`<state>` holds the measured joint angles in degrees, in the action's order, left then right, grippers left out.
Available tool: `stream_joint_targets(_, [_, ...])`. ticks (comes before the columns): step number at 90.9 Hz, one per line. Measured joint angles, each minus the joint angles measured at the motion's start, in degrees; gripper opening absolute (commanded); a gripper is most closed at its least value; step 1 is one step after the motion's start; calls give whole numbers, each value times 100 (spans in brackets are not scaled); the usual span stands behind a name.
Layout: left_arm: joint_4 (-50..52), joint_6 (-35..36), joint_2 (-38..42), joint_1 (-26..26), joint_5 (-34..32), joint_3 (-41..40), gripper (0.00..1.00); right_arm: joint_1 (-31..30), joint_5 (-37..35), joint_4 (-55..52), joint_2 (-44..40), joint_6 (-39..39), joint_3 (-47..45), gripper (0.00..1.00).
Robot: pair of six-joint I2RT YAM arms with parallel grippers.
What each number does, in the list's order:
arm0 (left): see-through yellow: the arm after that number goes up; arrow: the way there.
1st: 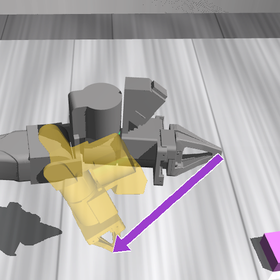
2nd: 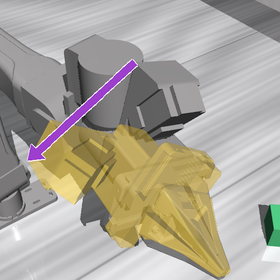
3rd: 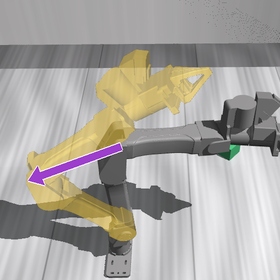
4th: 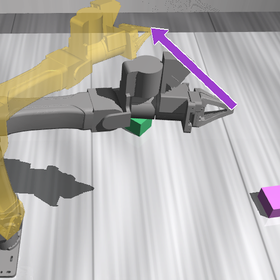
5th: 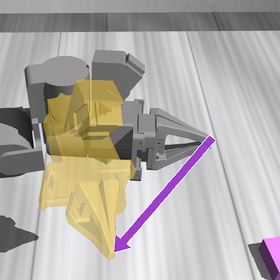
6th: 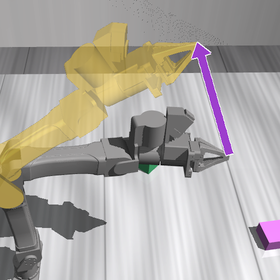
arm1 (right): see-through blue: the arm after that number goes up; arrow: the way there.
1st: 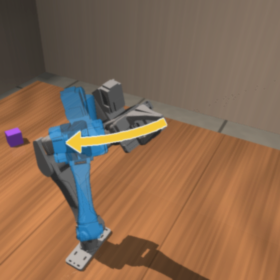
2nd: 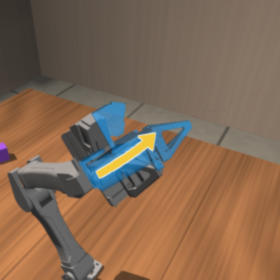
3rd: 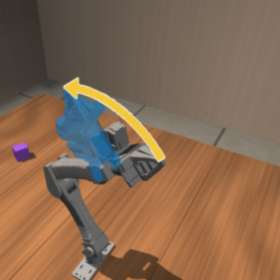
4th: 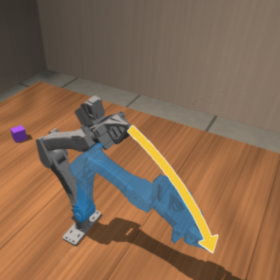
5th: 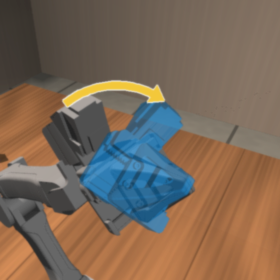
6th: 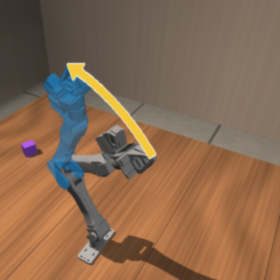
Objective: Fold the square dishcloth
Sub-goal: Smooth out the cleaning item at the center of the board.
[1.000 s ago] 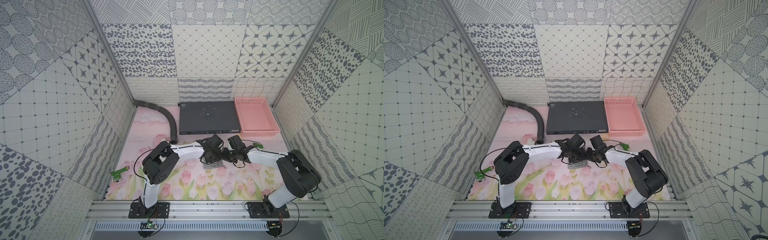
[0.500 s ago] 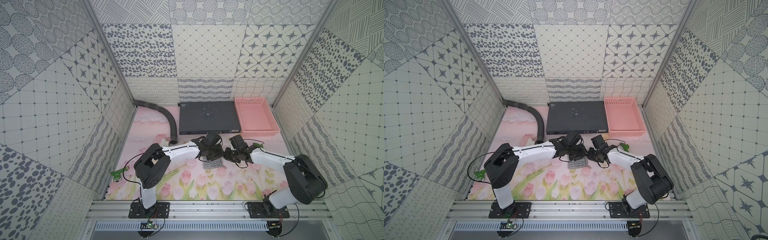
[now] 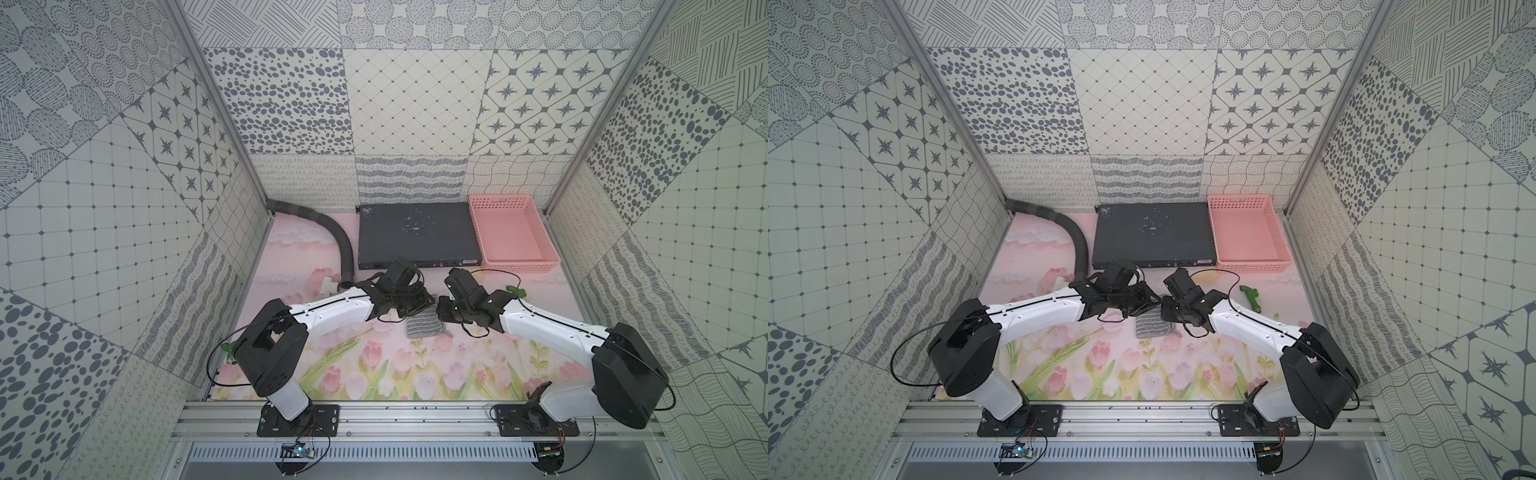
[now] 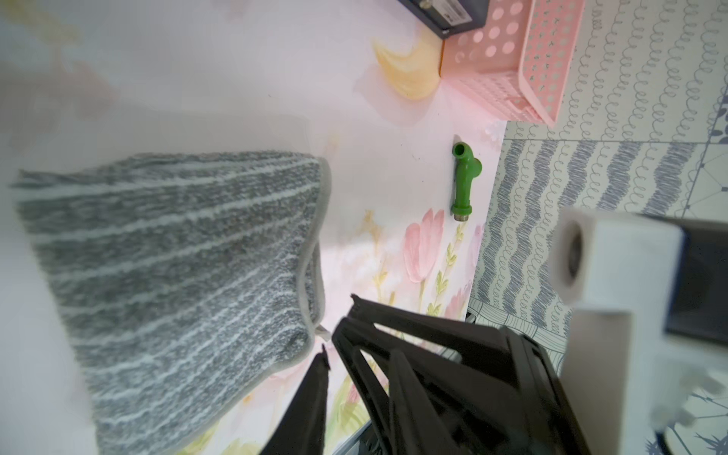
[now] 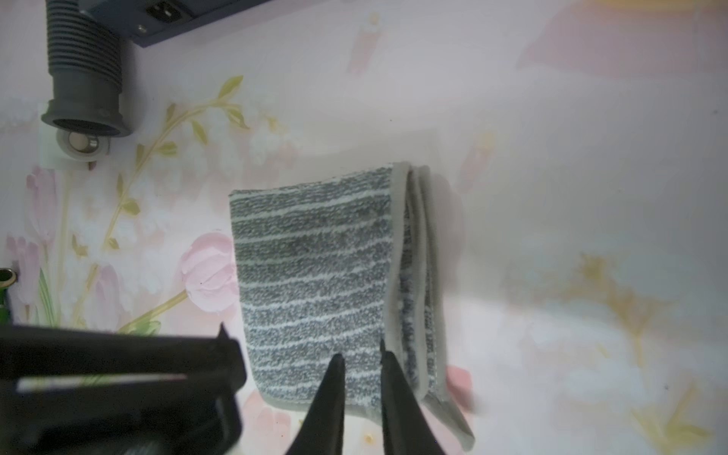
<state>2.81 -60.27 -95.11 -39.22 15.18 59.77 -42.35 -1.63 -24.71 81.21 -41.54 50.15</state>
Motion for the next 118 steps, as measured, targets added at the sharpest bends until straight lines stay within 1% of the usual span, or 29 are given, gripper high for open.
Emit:
stream_joint_targets(17, [-50, 42, 46, 238, -2, -229, 27, -350, -146, -203, 295, -2, 348, 20])
stream_joint_targets(35, [-68, 83, -37, 354, -2, -267, 27, -468, -177, -389, 675, -31, 439, 23])
stream_joint_targets(47, [-87, 116, -175, 385, 2, -275, 26, -468, -258, -531, 826, -55, 439, 24])
stream_joint_targets(73, [-90, 203, -444, 442, -2, -273, 25, -367, -481, -691, 1137, -131, 450, 24])
stream_joint_targets(102, [-63, 400, -706, 472, -33, -153, 25, -131, -684, -743, 1165, -129, 446, 24])
stream_joint_targets(118, [-63, 531, -826, 485, -81, -146, 30, -122, -765, -743, 1228, -127, 426, 24])
